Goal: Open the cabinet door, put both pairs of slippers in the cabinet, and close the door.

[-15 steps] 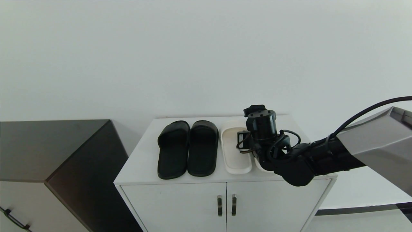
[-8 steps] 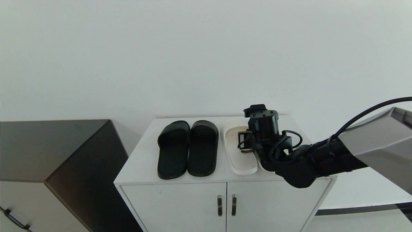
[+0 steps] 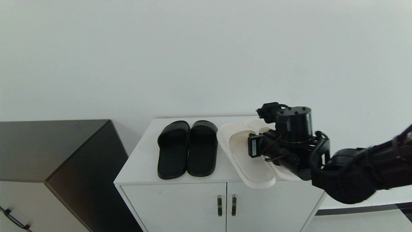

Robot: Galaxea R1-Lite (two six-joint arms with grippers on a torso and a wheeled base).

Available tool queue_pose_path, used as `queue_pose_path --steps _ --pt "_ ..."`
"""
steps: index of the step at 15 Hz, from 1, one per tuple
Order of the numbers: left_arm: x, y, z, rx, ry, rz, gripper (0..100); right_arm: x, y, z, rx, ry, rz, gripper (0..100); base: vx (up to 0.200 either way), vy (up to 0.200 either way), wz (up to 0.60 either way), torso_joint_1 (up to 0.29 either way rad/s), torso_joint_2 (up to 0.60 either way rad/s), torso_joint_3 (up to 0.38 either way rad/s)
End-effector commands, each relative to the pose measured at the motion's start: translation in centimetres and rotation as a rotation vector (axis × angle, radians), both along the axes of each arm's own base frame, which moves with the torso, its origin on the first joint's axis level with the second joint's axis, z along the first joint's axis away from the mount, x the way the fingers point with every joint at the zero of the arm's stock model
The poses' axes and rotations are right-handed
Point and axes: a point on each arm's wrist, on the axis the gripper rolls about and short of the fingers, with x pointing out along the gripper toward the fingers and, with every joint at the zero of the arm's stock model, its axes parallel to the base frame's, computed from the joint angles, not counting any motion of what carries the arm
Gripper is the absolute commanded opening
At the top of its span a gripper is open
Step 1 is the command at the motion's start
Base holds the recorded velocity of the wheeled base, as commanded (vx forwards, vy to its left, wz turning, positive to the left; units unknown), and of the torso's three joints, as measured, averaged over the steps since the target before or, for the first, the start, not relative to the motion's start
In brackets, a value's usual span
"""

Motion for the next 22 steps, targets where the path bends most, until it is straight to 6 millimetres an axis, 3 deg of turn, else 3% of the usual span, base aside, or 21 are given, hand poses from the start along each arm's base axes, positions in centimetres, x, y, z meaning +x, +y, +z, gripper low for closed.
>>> queue_pose_path --steps 1,3,12,22 --pt "0.0 0.0 0.0 -0.002 -0.001 0.001 0 -5.6 -2.5 2.7 0.06 -0.014 0.178 0 0.0 0.0 0.0 0.0 0.0 0.0" --pt "0.0 0.0 -0.1 -0.004 0.002 -0.001 0 -7.5 -2.4 3.0 0.06 -0.003 0.264 0 0.0 0.0 0.0 0.0 0.0 0.0" --pt "0.0 0.0 0.0 -0.007 0.001 0.001 0 -8.6 -2.2 2.9 0.045 0.027 0.314 0 0.0 0.0 0.0 0.0 0.0 0.0" --pt "0.0 0.0 0.0 -0.007 0.002 -0.001 0 -9.1 -2.3 2.0 0.026 0.051 0.324 0 -0.2 0.0 0.0 -0.001 0.0 0.003"
